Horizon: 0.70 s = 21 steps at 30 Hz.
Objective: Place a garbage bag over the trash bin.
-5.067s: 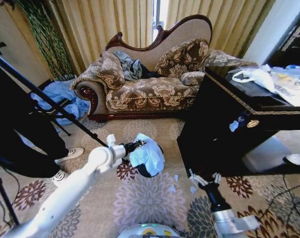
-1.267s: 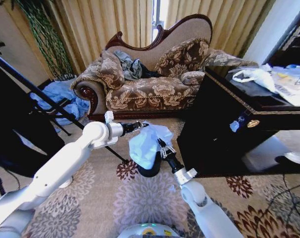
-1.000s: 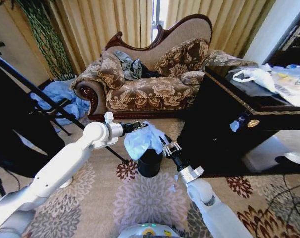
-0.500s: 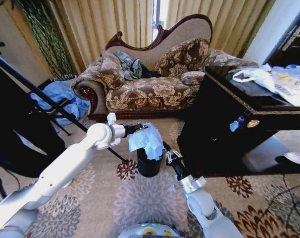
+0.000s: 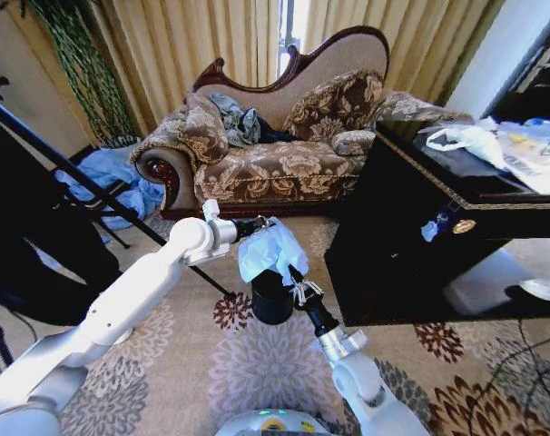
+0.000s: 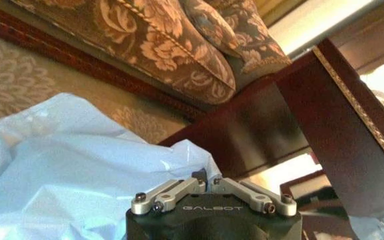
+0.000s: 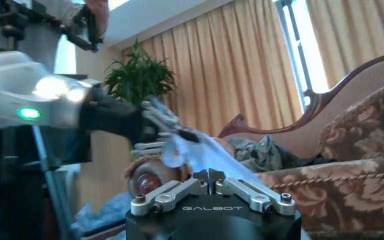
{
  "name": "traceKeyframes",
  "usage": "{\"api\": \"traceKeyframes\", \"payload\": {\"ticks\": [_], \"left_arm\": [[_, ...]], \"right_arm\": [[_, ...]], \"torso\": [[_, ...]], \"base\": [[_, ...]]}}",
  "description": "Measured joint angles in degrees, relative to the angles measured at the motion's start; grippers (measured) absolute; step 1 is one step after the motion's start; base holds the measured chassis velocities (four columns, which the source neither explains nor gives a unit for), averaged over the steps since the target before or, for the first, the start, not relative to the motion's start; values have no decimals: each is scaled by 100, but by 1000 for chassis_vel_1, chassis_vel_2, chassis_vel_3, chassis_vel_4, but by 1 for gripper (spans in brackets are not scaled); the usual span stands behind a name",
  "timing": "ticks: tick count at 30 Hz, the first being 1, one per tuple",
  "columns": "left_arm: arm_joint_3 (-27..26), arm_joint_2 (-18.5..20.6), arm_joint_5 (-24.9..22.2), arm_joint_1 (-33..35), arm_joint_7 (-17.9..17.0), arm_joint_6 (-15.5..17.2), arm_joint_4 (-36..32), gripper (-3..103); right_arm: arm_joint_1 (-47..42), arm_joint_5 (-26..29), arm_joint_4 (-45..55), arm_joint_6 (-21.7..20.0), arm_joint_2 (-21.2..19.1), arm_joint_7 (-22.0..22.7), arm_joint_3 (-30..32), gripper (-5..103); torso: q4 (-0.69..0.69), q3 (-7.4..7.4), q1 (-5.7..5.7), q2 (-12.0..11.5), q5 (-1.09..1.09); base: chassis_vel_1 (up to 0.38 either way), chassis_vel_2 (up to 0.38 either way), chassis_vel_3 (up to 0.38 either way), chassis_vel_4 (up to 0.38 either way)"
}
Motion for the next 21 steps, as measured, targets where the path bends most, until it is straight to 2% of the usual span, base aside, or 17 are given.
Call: {"api": "traceKeyframes", "payload": {"ticks": [8,14,21], "left_arm": [[24,-28,-8,-27,-15,-11,21,0],[73,-157,88,-57,-44,-139,125,0],[112,-211,64,-145,-51,-226,133,0]], "right_arm": [[-137,48,171,-41,39,-2,108,0],[-399,74,563,-80,-48,13,157,0],[-473,43,571,-71,-32,-1,76,0]], "torso": [[-2,0,-1,0,-1],[-2,0,-1,0,-1],[-2,0,-1,0,0]], "base": [[0,0,0,0],[0,0,0,0],[0,0,0,0]]}}
